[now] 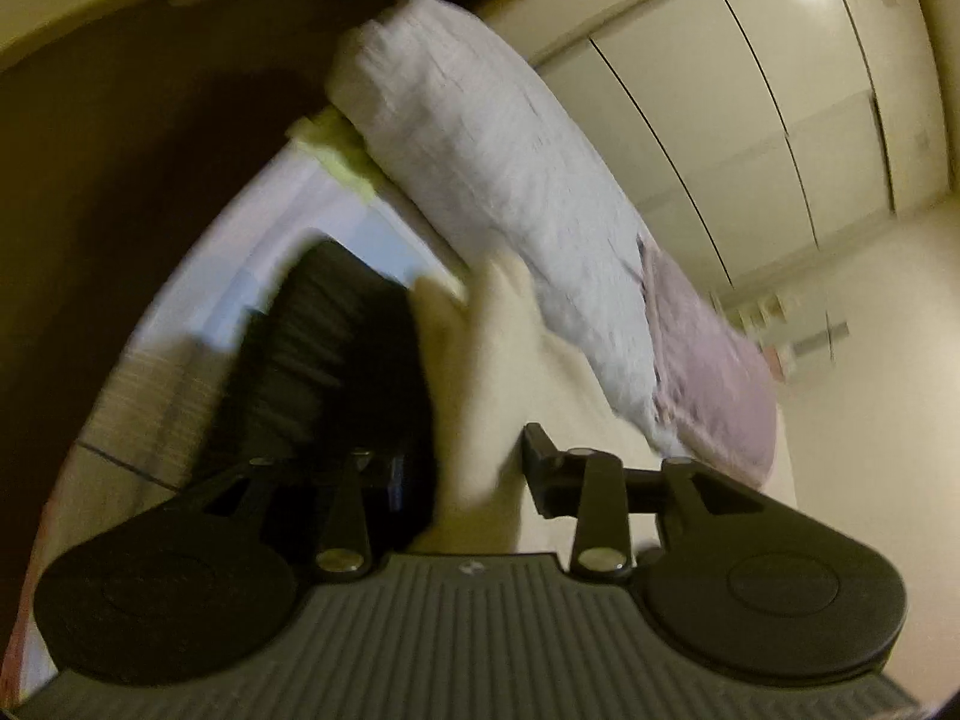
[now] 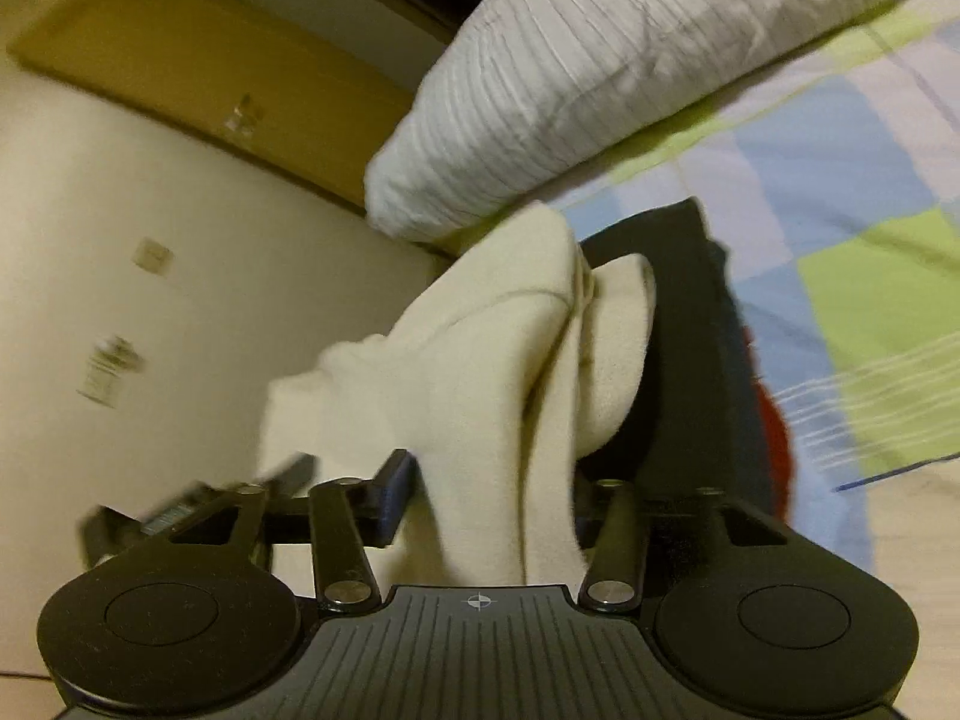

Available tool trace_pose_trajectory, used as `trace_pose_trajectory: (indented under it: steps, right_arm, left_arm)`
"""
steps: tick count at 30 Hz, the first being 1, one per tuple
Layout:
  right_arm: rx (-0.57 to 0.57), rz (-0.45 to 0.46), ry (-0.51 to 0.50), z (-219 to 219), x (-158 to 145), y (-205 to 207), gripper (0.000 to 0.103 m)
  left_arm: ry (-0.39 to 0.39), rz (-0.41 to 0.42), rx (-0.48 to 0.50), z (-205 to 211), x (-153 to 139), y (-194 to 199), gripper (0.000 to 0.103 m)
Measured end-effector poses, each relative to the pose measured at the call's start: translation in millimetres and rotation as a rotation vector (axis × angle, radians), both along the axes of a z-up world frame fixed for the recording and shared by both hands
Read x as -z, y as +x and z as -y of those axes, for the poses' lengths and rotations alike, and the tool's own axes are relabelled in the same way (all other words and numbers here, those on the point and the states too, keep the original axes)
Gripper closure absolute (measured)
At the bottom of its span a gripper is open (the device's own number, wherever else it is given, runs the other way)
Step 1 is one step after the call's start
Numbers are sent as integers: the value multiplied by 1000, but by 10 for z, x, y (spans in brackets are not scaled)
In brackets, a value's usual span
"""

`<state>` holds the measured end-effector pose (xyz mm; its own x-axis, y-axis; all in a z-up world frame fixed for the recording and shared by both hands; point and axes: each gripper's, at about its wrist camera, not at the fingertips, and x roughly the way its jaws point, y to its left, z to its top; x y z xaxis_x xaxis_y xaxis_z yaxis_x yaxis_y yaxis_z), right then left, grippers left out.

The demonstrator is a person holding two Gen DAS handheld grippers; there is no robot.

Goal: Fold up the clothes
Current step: 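Lower the shirt onto the stack and open both grippers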

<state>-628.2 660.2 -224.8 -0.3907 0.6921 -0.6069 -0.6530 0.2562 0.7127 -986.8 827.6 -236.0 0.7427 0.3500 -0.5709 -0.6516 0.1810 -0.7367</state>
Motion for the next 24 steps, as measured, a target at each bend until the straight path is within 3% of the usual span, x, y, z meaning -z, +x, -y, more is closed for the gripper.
trace_pose_trajectory:
  steps: [2, 4, 6, 8, 11, 13, 16, 20, 24]
  right_arm:
    - [4, 134, -10, 48, -167, -15, 45]
    - [29, 297, -21, 132, -377, -55, 45]
    - [52, 438, -4, 206, -606, -141, 46]
    - [31, 500, -10, 252, -758, -270, 46]
    - [-54, 519, -8, 301, -828, -582, 46]
    - [-112, 523, -3, 310, -803, -796, 47]
    - [-181, 536, -34, 235, -632, -1052, 48]
    - [-230, 588, -25, 123, -390, -1282, 48]
    - [-224, 570, -30, 31, -331, -1333, 48]
  left_arm:
    - [32, -45, -78, 46, -134, -167, 71]
    - [84, -114, -128, 136, -353, -279, 79]
    - [152, -177, -99, 296, -615, -258, 90]
    - [216, -237, 24, 499, -755, -26, 94]
    - [311, -325, 211, 807, -961, 330, 96]
    - [327, -375, 267, 907, -875, 516, 96]
    - [279, -466, 233, 841, -630, 627, 98]
    - [241, -475, 200, 818, -422, 493, 100]
    - [214, -457, 171, 770, -335, 330, 100]
